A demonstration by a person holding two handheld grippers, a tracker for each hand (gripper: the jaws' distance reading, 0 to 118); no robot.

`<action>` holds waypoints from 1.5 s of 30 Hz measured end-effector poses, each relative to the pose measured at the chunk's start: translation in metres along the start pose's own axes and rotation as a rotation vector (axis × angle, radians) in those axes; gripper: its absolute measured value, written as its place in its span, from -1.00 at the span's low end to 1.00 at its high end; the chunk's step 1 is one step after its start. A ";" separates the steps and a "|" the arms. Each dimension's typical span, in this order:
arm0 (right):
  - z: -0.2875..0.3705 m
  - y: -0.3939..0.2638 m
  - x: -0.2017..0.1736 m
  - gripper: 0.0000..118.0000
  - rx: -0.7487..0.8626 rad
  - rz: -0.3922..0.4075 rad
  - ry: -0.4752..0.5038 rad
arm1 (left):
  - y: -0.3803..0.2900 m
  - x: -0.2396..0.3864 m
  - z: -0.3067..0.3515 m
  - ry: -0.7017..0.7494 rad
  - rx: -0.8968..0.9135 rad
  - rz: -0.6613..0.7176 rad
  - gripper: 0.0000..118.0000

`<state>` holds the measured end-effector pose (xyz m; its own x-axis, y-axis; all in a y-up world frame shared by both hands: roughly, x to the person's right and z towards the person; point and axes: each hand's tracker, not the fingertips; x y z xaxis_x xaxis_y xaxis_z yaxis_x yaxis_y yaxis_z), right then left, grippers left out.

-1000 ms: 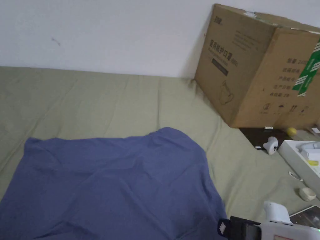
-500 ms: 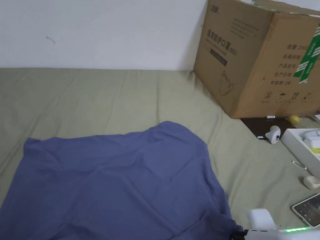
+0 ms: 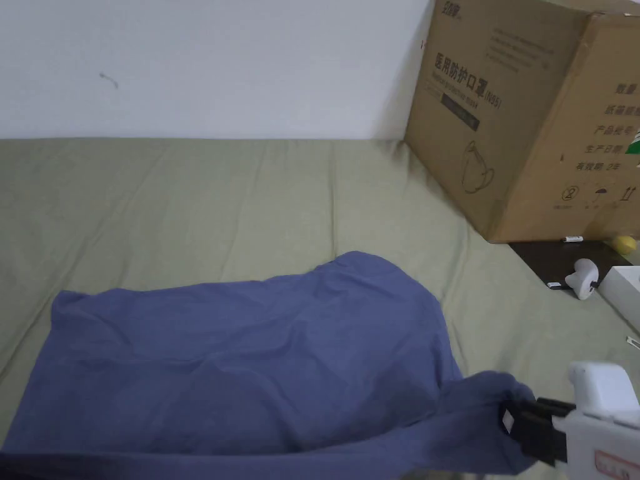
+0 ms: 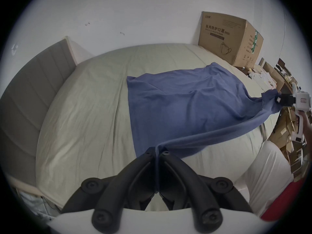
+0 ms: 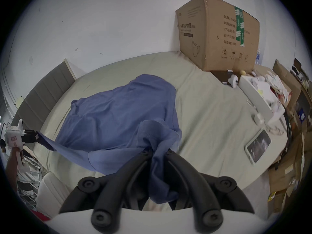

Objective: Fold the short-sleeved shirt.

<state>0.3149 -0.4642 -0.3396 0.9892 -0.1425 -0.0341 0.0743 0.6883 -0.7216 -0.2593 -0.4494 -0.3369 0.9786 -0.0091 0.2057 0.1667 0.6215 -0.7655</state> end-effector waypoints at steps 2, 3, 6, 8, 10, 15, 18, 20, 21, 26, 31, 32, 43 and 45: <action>-0.025 0.023 -0.002 -0.84 0.010 0.023 -0.009 | 0.022 -0.007 -0.025 0.015 -0.026 -0.067 -0.96; -0.043 0.037 -0.003 -0.84 -0.015 0.039 -0.019 | 0.033 -0.012 -0.041 0.026 -0.042 -0.090 -0.96; -0.103 0.069 -0.003 -0.84 -0.120 0.031 -0.038 | 0.056 -0.029 -0.086 0.015 -0.085 -0.061 -0.96; -0.144 0.081 -0.001 -0.84 -0.208 -0.008 -0.053 | 0.062 -0.037 -0.114 0.006 -0.114 -0.016 -0.95; -0.184 0.085 0.001 -0.83 -0.290 -0.050 -0.078 | 0.064 -0.043 -0.137 -0.004 -0.138 0.014 -0.92; -0.222 0.080 0.002 -0.09 -0.282 -0.088 -0.169 | 0.053 -0.047 -0.169 0.028 -0.143 0.057 0.38; -0.196 0.072 0.004 0.92 -0.142 -0.087 -0.147 | 0.044 -0.049 -0.152 -0.007 -0.039 0.137 0.98; -0.176 0.065 0.005 0.93 -0.040 -0.077 -0.079 | 0.039 -0.050 -0.137 -0.029 -0.014 0.173 0.97; -0.159 0.057 0.005 0.93 -0.016 -0.070 -0.082 | 0.035 -0.047 -0.128 -0.029 0.007 0.187 0.97; -0.055 0.022 -0.022 0.86 0.204 -0.002 0.092 | 0.000 -0.016 -0.041 0.054 0.338 0.282 0.71; 0.045 -0.022 -0.081 -1.00 0.527 0.087 -0.004 | -0.048 0.031 0.048 0.161 0.591 0.280 -1.00; 0.059 -0.031 -0.086 -1.00 0.559 0.051 -0.025 | -0.057 0.033 0.062 0.168 0.615 0.312 -1.00; 0.099 -0.038 -0.104 -1.00 0.553 0.001 0.207 | -0.030 -0.033 0.090 0.002 0.388 0.458 -1.00; 0.092 -0.033 -0.110 -1.00 0.542 0.040 0.217 | -0.013 -0.062 0.050 -0.062 0.138 0.512 -1.00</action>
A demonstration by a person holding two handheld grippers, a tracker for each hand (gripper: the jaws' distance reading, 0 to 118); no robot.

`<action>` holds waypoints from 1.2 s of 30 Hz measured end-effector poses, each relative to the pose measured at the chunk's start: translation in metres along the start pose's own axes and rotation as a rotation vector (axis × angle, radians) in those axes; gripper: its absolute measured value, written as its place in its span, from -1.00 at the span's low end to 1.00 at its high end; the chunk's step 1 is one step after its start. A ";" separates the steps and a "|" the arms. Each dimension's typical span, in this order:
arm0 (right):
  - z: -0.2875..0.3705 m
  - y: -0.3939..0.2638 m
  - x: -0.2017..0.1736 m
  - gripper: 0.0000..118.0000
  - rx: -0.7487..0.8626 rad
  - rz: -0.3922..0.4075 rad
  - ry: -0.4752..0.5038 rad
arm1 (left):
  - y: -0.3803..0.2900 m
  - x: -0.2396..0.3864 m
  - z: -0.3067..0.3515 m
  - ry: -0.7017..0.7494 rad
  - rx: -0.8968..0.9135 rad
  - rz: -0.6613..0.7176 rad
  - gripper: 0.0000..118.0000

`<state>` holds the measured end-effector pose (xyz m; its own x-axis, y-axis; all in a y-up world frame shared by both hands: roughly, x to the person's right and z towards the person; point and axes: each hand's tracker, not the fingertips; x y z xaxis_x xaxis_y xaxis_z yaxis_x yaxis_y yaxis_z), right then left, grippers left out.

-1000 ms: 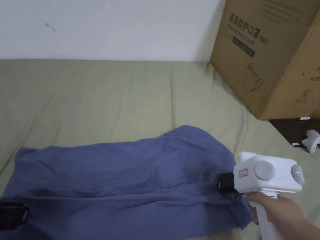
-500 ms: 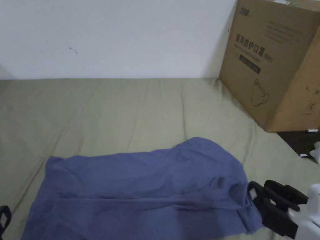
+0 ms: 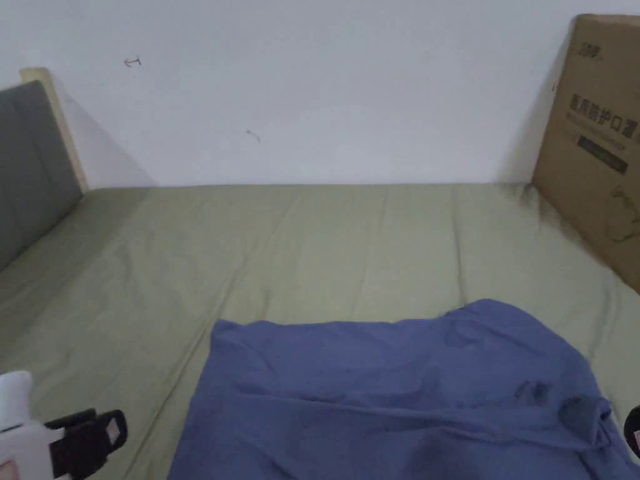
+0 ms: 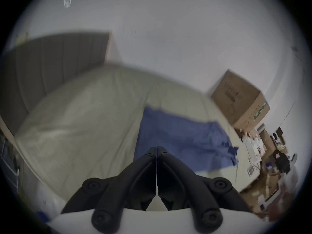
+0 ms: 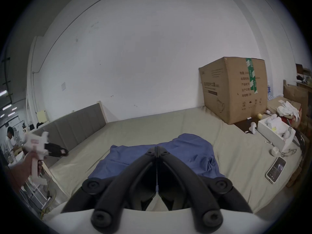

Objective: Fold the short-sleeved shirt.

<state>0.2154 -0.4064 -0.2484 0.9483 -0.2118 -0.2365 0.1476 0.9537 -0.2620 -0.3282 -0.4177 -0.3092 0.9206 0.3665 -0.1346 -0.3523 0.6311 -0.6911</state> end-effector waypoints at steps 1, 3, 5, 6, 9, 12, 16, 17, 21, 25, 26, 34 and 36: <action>-0.003 -0.001 -0.001 -1.00 -0.006 0.008 0.004 | 0.004 -0.009 -0.019 -0.021 -0.083 0.012 -1.00; -0.008 -0.003 -0.004 -1.00 -0.038 0.010 0.015 | 0.000 -0.016 -0.058 -0.034 -0.128 0.000 -0.97; -0.012 -0.006 -0.005 -1.00 -0.062 -0.003 0.036 | -0.001 -0.021 -0.085 0.047 -0.149 -0.034 -0.37; -0.013 -0.007 -0.005 -1.00 -0.068 -0.004 0.041 | -0.002 -0.023 -0.101 0.069 -0.194 -0.050 0.46; -0.018 -0.009 -0.005 -1.00 -0.098 0.011 0.042 | -0.023 -0.024 -0.141 0.086 -0.230 -0.096 0.87; -0.025 -0.012 0.001 -1.00 -0.132 0.003 0.042 | -0.037 -0.021 -0.171 0.148 -0.318 -0.144 0.86; -0.031 -0.016 0.006 -1.00 -0.164 -0.024 0.026 | -0.060 0.010 -0.181 0.195 -0.326 -0.372 0.36; -0.033 -0.016 0.009 -1.00 -0.169 -0.035 0.020 | -0.065 0.020 -0.176 0.157 -0.293 -0.443 0.07; -0.039 -0.018 0.034 -1.00 -0.175 -0.094 -0.030 | -0.067 0.034 -0.160 0.039 -0.253 -0.465 -0.95; -0.069 -0.017 0.104 -1.00 -0.355 -0.380 0.019 | -0.056 0.033 -0.151 0.088 -0.184 -0.388 -0.95; -0.080 -0.019 0.121 -1.00 -0.426 -0.412 -0.007 | -0.053 0.030 -0.144 0.090 -0.153 -0.369 -0.95; -0.181 -0.049 0.203 0.97 -0.729 -0.292 -0.237 | -0.040 0.025 -0.103 0.047 -0.053 -0.170 -0.95; -0.199 -0.055 0.215 0.97 -0.804 -0.346 -0.257 | -0.038 0.029 -0.103 0.047 -0.057 -0.158 -0.95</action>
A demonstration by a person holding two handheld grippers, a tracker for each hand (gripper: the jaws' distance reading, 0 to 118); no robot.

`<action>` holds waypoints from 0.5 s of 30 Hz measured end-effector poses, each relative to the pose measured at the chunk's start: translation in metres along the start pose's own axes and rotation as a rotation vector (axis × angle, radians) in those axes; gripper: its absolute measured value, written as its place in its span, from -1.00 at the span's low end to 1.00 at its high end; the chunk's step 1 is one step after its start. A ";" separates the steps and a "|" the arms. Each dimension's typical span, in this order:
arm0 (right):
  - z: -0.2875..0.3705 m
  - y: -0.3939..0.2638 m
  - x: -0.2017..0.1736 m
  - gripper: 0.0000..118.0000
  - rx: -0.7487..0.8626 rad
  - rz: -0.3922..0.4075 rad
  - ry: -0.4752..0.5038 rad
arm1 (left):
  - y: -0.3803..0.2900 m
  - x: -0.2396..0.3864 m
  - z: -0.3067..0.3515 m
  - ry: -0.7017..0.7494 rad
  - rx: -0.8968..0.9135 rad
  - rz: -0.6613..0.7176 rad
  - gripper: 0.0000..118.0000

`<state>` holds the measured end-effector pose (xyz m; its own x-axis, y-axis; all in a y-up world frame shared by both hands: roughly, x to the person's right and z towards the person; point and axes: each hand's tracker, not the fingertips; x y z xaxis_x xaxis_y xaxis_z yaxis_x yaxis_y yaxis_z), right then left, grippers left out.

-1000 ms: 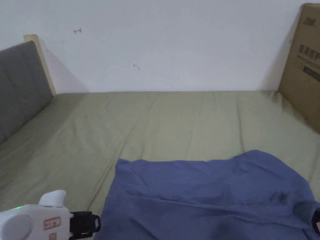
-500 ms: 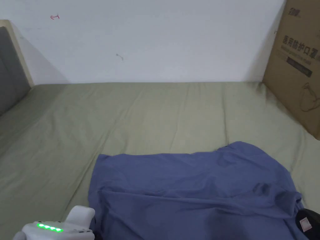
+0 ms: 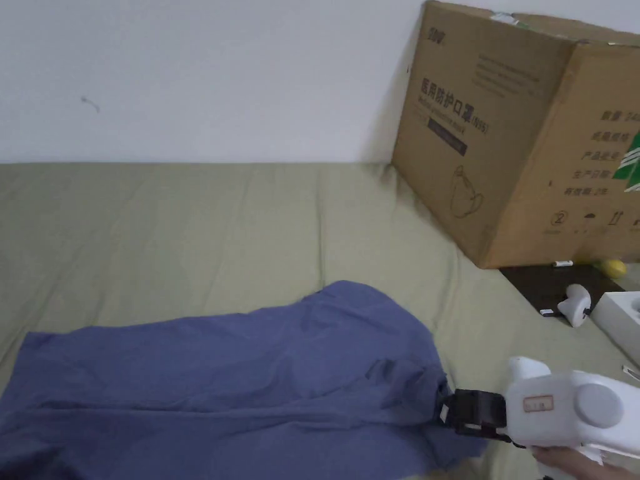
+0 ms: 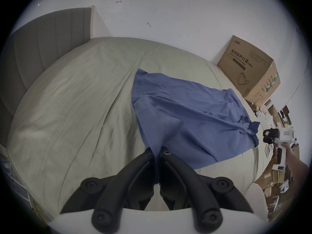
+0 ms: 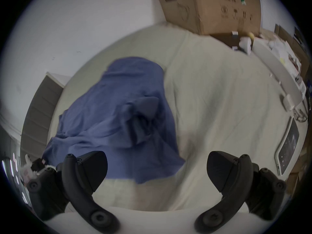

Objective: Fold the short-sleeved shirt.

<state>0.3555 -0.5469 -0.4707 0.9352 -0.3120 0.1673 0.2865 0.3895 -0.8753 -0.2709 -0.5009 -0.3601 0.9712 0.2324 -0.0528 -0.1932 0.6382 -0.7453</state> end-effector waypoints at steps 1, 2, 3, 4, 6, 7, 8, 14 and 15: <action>-0.009 0.006 -0.001 0.97 -0.027 -0.009 -0.015 | 0.000 0.001 -0.001 -0.005 -0.007 0.009 -0.95; -0.017 0.010 -0.003 0.96 -0.027 0.000 -0.026 | 0.000 0.002 -0.002 -0.002 -0.014 0.009 -0.95; -0.023 0.012 -0.006 0.93 -0.019 0.007 -0.046 | 0.002 0.005 -0.004 0.006 -0.024 0.003 -0.95; -0.024 0.012 0.004 0.80 -0.019 0.020 -0.041 | 0.002 0.005 -0.006 0.012 -0.034 0.002 -0.95; -0.034 0.013 0.003 -0.07 -0.052 0.034 -0.104 | 0.000 0.005 -0.009 0.013 -0.049 0.012 -0.95; -0.037 0.012 0.001 -0.30 -0.079 0.053 -0.136 | 0.000 0.005 -0.011 0.014 -0.060 0.017 -0.95; -0.030 0.006 0.004 -0.39 -0.064 0.094 -0.148 | -0.001 0.006 -0.013 0.015 -0.070 0.018 -0.95; 0.010 0.005 0.000 -0.90 -0.014 0.194 -0.031 | -0.001 0.009 -0.006 0.022 -0.077 -0.005 -0.95; 0.020 0.005 0.003 -0.90 -0.006 0.148 0.018 | 0.001 0.007 -0.003 0.021 -0.070 -0.004 -0.95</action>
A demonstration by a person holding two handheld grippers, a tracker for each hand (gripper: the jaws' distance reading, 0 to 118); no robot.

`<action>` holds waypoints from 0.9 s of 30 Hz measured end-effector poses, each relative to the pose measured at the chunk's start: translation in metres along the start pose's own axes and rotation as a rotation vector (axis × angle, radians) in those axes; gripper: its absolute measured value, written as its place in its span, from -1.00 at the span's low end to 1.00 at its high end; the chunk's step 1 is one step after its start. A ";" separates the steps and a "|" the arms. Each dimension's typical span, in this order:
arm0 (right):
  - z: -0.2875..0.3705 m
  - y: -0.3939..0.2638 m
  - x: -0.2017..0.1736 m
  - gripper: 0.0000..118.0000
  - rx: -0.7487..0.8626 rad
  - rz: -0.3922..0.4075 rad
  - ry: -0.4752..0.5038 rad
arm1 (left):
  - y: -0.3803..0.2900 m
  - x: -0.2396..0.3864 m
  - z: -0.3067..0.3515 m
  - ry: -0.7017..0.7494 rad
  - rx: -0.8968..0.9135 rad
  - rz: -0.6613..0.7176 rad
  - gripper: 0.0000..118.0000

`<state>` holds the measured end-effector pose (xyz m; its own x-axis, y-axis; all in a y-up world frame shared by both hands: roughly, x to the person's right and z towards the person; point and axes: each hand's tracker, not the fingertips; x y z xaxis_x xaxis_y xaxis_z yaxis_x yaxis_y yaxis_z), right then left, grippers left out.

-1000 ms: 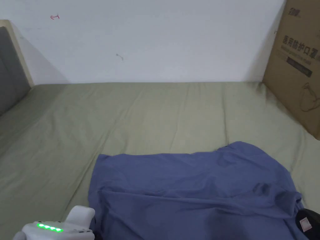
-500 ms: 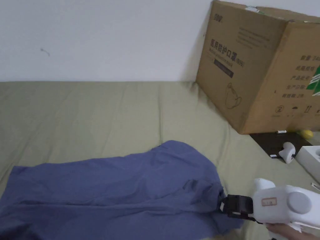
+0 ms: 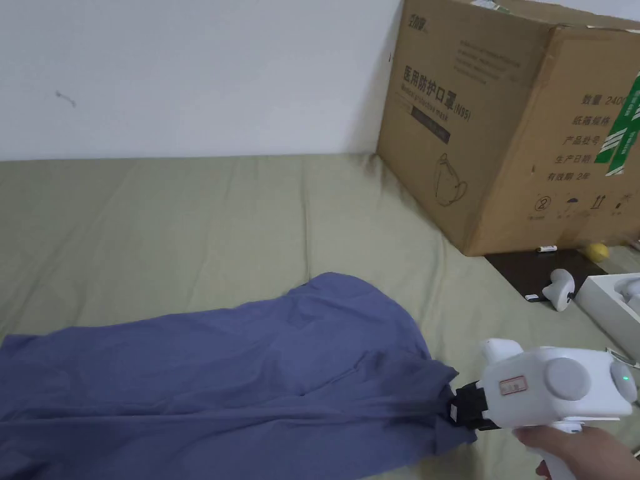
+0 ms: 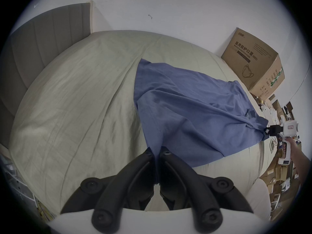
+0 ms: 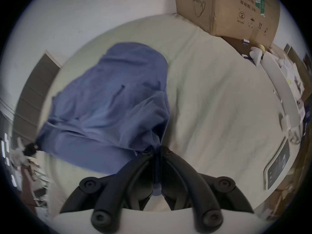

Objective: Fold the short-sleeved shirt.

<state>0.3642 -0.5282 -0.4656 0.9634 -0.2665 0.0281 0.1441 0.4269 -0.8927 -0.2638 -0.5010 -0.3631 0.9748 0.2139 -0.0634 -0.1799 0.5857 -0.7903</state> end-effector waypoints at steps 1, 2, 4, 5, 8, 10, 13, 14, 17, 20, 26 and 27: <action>0.014 -0.004 0.000 -0.90 0.008 -0.039 0.037 | 0.003 0.000 0.005 0.001 0.008 0.001 -0.95; 0.025 -0.007 0.002 -0.90 0.029 -0.050 0.044 | 0.005 0.000 0.010 0.001 0.014 -0.007 -0.95; 0.053 -0.018 0.005 -0.90 0.049 -0.035 0.052 | 0.010 0.003 0.025 0.010 0.034 -0.085 -0.95; 0.066 -0.025 0.001 -0.90 0.051 -0.031 0.060 | 0.011 0.005 0.032 0.024 0.034 -0.112 -0.95; 0.100 -0.054 0.009 -0.90 0.056 -0.054 0.071 | 0.007 0.001 0.054 0.042 -0.007 -0.159 -0.95; 0.116 -0.081 0.007 -0.90 0.006 -0.124 0.070 | -0.005 -0.007 0.068 0.028 -0.060 -0.164 -0.95; 0.119 -0.113 0.006 -0.90 -0.054 -0.160 0.043 | -0.029 -0.021 0.073 -0.016 -0.162 -0.140 -0.95; 0.114 -0.123 0.005 -0.90 -0.067 -0.159 0.024 | -0.039 -0.024 0.071 -0.022 -0.188 -0.129 -0.95; 0.084 -0.142 0.002 -0.90 -0.071 -0.092 -0.045 | -0.064 -0.027 0.056 -0.022 -0.196 -0.142 -0.95; 0.061 -0.154 -0.003 -0.79 -0.059 -0.047 -0.183 | -0.080 -0.030 0.046 0.012 -0.156 -0.147 -0.09; 0.070 -0.157 -0.016 1.00 0.120 -0.014 -0.235 | -0.078 -0.035 0.066 0.017 -0.072 -0.118 0.94; 0.079 -0.156 -0.023 1.00 0.163 -0.005 -0.247 | -0.074 -0.035 0.072 0.023 -0.050 -0.108 0.94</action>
<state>0.3377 -0.5204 -0.2920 0.9856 -0.0585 0.1585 0.1636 0.5646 -0.8090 -0.2940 -0.4959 -0.2585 0.9910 0.1337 0.0103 -0.0676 0.5644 -0.8227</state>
